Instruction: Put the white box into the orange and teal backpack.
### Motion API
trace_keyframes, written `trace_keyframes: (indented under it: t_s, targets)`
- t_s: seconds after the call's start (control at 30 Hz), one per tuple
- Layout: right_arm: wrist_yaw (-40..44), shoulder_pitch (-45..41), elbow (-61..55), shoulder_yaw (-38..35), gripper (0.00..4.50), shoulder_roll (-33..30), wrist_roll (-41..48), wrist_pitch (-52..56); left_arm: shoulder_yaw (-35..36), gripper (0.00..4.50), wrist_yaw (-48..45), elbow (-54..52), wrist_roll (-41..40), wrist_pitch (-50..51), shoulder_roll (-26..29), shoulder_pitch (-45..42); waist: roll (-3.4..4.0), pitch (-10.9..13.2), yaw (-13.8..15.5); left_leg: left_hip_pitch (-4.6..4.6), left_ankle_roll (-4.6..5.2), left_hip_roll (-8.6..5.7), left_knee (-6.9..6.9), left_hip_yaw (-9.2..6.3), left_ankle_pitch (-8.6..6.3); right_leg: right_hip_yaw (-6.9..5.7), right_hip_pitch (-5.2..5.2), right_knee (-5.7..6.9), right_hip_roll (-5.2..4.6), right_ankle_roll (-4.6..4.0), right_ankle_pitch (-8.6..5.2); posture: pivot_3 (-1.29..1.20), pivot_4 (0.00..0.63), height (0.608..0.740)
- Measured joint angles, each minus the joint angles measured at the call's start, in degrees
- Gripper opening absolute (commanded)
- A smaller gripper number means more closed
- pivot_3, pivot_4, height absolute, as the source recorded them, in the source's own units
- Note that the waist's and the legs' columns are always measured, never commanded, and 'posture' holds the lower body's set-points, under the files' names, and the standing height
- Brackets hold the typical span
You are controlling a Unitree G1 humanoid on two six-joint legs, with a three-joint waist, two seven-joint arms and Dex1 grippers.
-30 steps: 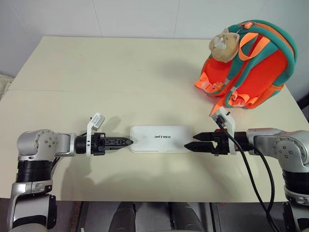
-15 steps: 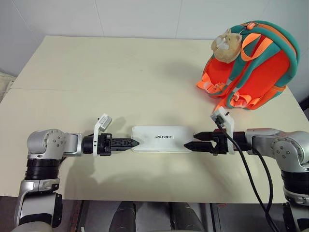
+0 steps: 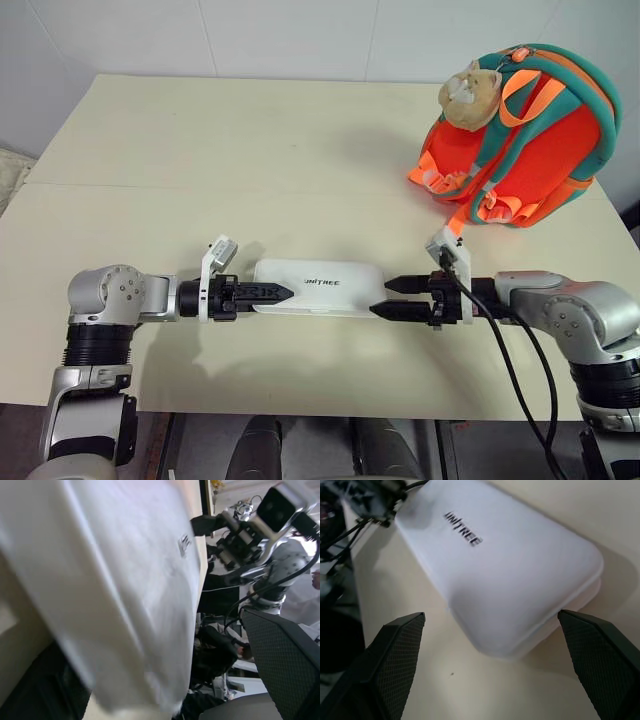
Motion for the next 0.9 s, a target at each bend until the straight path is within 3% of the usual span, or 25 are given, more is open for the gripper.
trace_keyframes:
  t_s: [0.37,0.7,0.8,0.9]
  targets:
    - [6.0,1.0,6.9,3.9,4.48,0.1,-9.8,-14.3,-0.4,4.50,-0.5,0.0,0.0,-0.1,-0.1,0.0,0.00,0.0,-0.1,0.00,-0.01,0.00,0.00,0.00,0.00,0.00,0.00,0.01,0.00,0.00,0.00,0.00,0.150,0.740]
    - [6.5,0.8,9.1,3.9,4.48,1.5,-12.5,-19.0,-1.0,4.50,-1.7,0.0,-0.9,0.6,1.6,0.1,-0.03,0.0,-0.4,0.01,-0.01,0.02,0.00,-0.01,0.01,0.00,0.00,0.03,0.02,0.00,0.00,0.00,0.150,0.740]
    - [6.7,1.1,9.1,3.9,4.50,1.5,-12.8,-19.5,-1.0,3.96,-1.6,0.1,-1.1,2.0,1.6,0.1,-0.03,0.0,-0.5,0.01,-0.01,0.02,0.00,-0.01,0.01,0.00,0.00,0.03,0.02,0.00,0.00,0.00,0.150,0.740]
    - [7.3,2.0,8.8,3.7,4.50,0.8,-13.3,-20.5,-0.5,3.05,-0.2,0.4,-1.1,3.1,0.9,0.2,-0.03,0.0,-0.4,0.01,-0.01,0.02,0.01,-0.01,0.00,0.00,0.00,0.03,0.02,0.00,0.00,0.00,0.150,0.740]
